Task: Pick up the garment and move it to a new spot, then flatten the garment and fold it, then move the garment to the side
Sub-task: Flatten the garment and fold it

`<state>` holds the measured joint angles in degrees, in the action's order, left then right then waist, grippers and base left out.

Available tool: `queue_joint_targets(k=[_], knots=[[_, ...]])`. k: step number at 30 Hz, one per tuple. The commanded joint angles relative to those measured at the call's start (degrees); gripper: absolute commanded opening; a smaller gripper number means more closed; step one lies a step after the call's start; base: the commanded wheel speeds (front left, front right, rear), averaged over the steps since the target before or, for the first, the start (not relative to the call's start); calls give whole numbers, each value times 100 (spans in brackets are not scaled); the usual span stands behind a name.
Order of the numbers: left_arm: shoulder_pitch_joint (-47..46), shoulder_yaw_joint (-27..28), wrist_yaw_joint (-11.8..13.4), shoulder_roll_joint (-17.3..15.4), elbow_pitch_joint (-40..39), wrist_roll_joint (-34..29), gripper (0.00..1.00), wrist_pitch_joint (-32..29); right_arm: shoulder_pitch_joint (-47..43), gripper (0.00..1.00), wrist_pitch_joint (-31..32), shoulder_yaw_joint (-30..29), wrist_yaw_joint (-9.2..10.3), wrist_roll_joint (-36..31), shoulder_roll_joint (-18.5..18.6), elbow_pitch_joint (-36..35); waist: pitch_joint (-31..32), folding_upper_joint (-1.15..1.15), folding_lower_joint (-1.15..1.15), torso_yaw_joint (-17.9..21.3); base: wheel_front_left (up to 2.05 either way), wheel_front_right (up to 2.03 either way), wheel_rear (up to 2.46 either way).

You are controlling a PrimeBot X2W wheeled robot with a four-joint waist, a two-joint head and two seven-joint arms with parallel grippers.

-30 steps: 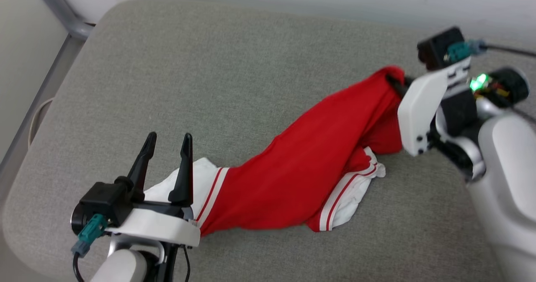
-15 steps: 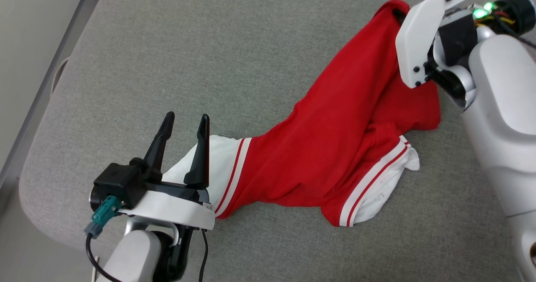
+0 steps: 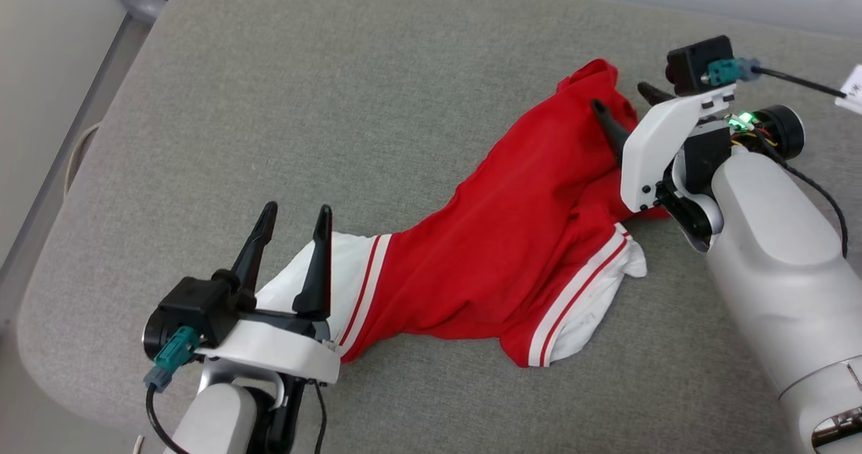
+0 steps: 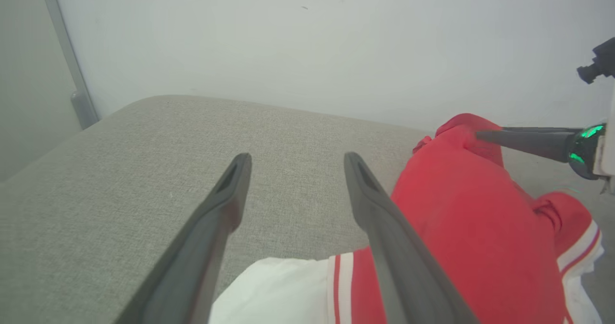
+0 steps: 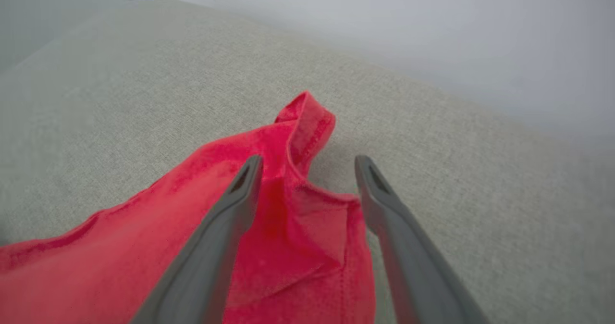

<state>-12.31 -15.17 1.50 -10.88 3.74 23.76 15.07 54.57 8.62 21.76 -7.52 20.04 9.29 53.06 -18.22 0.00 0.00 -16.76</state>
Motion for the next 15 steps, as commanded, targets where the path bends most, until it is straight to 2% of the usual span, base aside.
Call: queue_joint_targets(k=[1, 8, 12, 15], knots=[[115, 54, 11, -56, 30, -54, 100, 14, -130, 100, -422, -47, 6, 1, -47, 50, 164, 0, 0, 138, 0, 0, 0], [437, 128, 147, -169, 60, -142, 100, 2, -610, 100, -1884, -389, 6, -159, -155, 0, 675, 0, 0, 348, 0, 0, 0], [616, 133, 238, -220, 6, -148, 100, -71, -1063, 100, -2167, -525, 6, -257, -130, -158, 927, 0, 0, 430, 0, 0, 0], [732, 134, 288, -252, -50, -136, 100, -122, -1550, 100, -2095, -580, 6, -255, -167, -292, 1068, 0, 0, 476, 0, 0, 0]])
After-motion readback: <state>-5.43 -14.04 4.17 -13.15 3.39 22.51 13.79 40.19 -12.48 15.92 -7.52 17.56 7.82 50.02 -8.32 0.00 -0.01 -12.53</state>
